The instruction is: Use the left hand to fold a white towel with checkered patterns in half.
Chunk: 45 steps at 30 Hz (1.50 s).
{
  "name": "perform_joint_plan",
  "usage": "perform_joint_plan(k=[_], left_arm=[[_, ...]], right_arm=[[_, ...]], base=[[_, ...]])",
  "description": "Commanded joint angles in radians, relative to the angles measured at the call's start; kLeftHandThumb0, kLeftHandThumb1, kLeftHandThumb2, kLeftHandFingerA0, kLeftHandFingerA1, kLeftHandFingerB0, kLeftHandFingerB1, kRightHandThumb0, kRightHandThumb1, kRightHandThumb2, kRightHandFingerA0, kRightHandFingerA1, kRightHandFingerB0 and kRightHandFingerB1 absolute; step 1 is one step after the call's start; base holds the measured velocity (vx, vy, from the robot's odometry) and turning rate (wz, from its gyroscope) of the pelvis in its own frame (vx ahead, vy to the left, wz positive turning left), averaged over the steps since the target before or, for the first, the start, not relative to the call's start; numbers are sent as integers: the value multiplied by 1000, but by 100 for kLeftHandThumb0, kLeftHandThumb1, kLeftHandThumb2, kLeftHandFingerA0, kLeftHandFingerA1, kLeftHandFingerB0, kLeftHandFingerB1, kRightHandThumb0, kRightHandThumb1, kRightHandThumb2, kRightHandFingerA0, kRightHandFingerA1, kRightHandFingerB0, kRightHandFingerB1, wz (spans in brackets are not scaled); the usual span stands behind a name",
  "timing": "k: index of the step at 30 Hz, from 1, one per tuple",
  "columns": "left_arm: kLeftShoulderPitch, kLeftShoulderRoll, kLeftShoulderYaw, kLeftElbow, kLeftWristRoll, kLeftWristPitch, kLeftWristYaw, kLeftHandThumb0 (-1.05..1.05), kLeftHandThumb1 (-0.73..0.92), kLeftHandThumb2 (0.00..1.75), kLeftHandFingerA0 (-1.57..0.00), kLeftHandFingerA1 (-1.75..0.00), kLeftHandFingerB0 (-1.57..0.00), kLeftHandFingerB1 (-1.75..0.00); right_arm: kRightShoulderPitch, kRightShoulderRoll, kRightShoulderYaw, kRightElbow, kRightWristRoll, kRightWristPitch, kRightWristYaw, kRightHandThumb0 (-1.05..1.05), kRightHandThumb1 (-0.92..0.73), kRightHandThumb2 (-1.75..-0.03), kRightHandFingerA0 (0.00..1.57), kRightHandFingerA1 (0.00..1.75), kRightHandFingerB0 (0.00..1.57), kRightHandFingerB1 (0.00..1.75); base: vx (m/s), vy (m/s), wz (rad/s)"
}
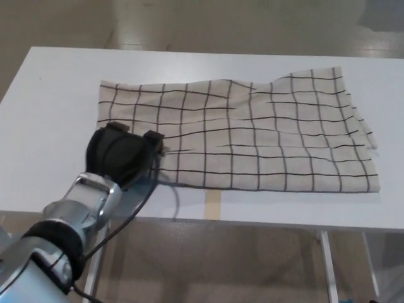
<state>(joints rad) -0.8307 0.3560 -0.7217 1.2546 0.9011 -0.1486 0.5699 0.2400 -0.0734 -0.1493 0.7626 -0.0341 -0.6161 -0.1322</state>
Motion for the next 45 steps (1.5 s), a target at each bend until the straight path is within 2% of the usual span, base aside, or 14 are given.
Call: perform_joint_plan(k=[1, 4, 5, 6, 11, 12, 13, 14, 17, 18, 30, 31, 44, 45], left_arm=[[88, 80, 17, 39, -23, -77, -2, -18, 59, 52, -72, -171, -74, -145], [93, 111, 33, 37, -36, -101, 3, -20, 59, 50, -76, -173, -83, -143], [90, 141, 47, 42, -45, -113, 8, -17, 58, 52, -68, -174, -80, -129], [81, 179, 64, 48, -53, -115, 20, -19, 60, 52, -70, -171, -56, -156], [69, 228, 85, 49, -60, -128, 53, -19, 67, 50, -65, -175, -45, -175], [58, 259, 96, 46, -62, -146, 76, -29, 51, 75, -102, -144, -75, -128], [51, 275, 100, 43, -63, -156, 86, -31, 52, 75, -103, -144, -75, -128], [42, 298, 105, 39, -61, -167, 99, -19, 70, 53, -64, -175, -43, -175], [28, 319, 105, 36, -53, -170, 122, -19, 69, 54, -66, -175, -43, -175], [11, 338, 107, 33, -48, -171, 136, -31, 53, 77, -104, -144, -79, -129], [-71, 359, 103, -15, -27, -179, 177, -35, 49, 75, -104, -144, -80, -130], [-78, 356, 106, -22, -31, -183, 171, -30, 62, 56, -69, -175, -50, -173], [-129, 335, 167, -469, 9, -193, 243, -23, 66, 56, -77, -175, -52, -175], [-118, 328, 170, -550, 26, -176, 234, -23, 66, 56, -78, -175, -52, -175]], right_arm=[[24, -1, 0, 8, 10, -24, 18, -44, -82, -63, 33, 44, 34, 42], [26, 0, 0, 13, 11, -32, 18, -44, -82, -63, 34, 44, 34, 42], [21, -3, 1, 14, 7, -25, 15, -44, -82, -63, 34, 44, 34, 42], [16, -6, 2, 15, -1, -23, 6, -43, -82, -64, 34, 44, 35, 42], [11, -9, 0, 12, 3, -26, 9, -43, -82, -64, 33, 44, 36, 43], [4, -11, -1, 10, 3, -26, 8, -43, -82, -64, 34, 44, 36, 43], [2, -12, 0, 8, 2, -22, 6, -43, -82, -64, 34, 44, 36, 42], [1, -13, 1, -1, -2, -13, 3, -43, -82, -64, 34, 43, 36, 42], [2, -15, 3, -13, -7, -4, -2, -43, -82, -64, 34, 42, 36, 42], [0, -13, 2, -14, -2, -2, 0, -43, -82, -64, 33, 42, 36, 42], [16, -16, 4, -25, -2, -2, -1, -43, -81, -64, 35, 43, 37, 43], [18, -17, 4, -27, -2, -3, 0, -43, -81, -64, 35, 43, 36, 43], [24, -28, 5, -44, -4, 8, 2, -43, -81, -64, 34, 42, 37, 43], [26, -27, 6, -45, -5, 7, 0, -51, -64, -95, 29, 54, 33, 55]], base=[[0, 0, 0], [0, 0, 0], [0, 0, 0], [0, 0, 0], [0, 0, 0], [0, 0, 0], [0, 0, 0], [0, 0, 0], [0, 0, 0], [0, 0, 0], [0, 0, 0], [0, 0, 0], [0, 0, 0], [0, 0, 0]])
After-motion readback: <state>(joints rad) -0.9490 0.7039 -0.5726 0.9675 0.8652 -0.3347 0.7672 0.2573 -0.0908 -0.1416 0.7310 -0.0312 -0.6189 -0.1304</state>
